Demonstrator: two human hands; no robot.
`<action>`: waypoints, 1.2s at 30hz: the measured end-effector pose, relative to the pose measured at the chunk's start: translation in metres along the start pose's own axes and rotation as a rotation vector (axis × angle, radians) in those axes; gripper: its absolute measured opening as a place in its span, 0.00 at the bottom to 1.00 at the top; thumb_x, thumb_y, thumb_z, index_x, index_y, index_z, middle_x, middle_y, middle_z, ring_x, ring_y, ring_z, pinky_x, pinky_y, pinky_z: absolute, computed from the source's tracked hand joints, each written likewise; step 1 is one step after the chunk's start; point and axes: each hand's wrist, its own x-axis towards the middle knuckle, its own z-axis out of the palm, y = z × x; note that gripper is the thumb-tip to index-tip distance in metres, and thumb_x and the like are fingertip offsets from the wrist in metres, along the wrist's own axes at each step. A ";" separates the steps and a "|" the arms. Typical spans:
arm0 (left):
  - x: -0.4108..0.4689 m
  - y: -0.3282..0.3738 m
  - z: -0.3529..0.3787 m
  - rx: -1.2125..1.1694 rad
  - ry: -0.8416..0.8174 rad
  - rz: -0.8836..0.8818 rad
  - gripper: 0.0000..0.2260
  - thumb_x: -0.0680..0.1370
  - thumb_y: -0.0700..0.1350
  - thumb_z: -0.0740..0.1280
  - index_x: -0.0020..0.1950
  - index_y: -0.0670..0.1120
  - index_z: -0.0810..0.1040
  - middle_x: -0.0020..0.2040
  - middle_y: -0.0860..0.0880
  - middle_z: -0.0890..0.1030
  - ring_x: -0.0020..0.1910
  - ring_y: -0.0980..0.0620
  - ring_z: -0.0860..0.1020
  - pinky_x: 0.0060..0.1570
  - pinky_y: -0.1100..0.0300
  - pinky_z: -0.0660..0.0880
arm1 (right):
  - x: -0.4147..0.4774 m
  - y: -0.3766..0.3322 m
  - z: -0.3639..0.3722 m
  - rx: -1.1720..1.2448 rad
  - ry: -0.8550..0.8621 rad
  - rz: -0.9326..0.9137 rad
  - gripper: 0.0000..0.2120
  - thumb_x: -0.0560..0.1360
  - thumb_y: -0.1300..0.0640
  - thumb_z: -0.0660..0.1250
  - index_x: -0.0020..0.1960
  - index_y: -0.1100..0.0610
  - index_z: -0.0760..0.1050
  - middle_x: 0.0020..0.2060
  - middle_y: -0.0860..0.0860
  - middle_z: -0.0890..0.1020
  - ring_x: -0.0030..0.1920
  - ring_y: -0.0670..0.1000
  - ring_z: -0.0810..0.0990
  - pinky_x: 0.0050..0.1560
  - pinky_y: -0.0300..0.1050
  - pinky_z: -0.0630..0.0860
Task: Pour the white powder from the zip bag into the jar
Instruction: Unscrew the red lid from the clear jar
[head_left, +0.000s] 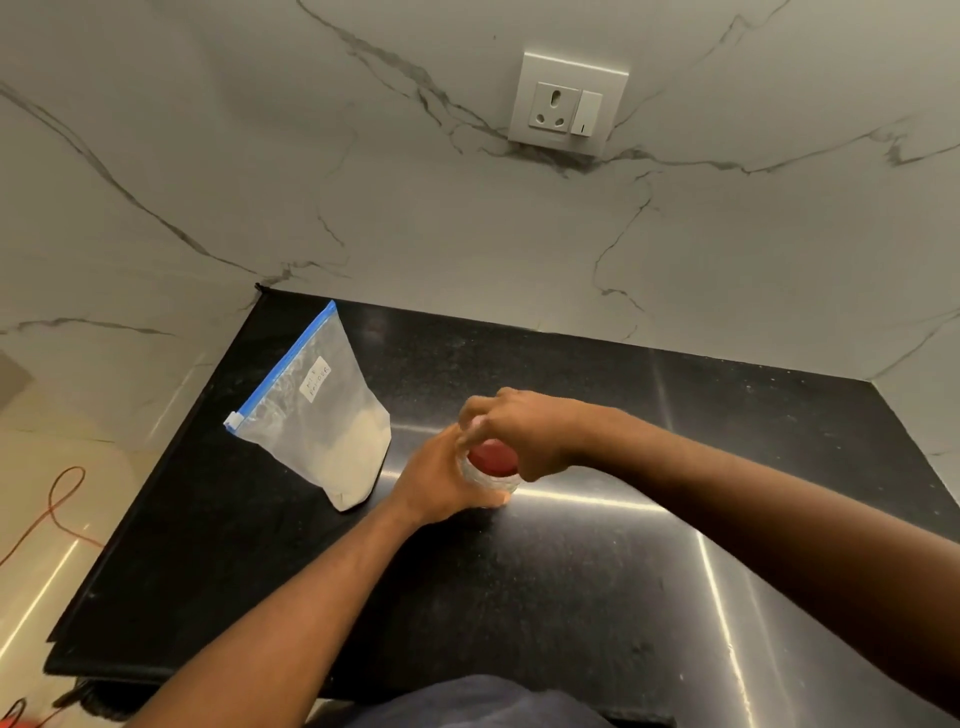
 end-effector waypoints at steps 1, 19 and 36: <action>0.000 0.001 0.000 0.005 -0.012 0.001 0.35 0.62 0.67 0.82 0.66 0.70 0.72 0.55 0.68 0.82 0.54 0.69 0.81 0.53 0.66 0.81 | -0.004 0.003 -0.002 0.026 -0.028 -0.032 0.33 0.71 0.59 0.80 0.73 0.45 0.75 0.75 0.49 0.70 0.70 0.55 0.71 0.63 0.51 0.78; -0.004 0.000 0.001 -0.001 0.037 -0.031 0.38 0.58 0.75 0.79 0.62 0.81 0.64 0.54 0.73 0.77 0.53 0.76 0.76 0.46 0.76 0.71 | -0.001 -0.004 -0.004 0.093 -0.033 0.152 0.35 0.72 0.46 0.75 0.77 0.40 0.68 0.72 0.51 0.68 0.65 0.54 0.72 0.52 0.46 0.73; 0.000 -0.005 0.008 0.059 0.029 0.007 0.34 0.63 0.70 0.80 0.64 0.68 0.71 0.56 0.64 0.81 0.54 0.62 0.82 0.53 0.58 0.83 | -0.007 -0.007 0.005 0.110 0.111 0.176 0.27 0.76 0.34 0.67 0.73 0.42 0.75 0.73 0.50 0.73 0.69 0.53 0.74 0.58 0.51 0.77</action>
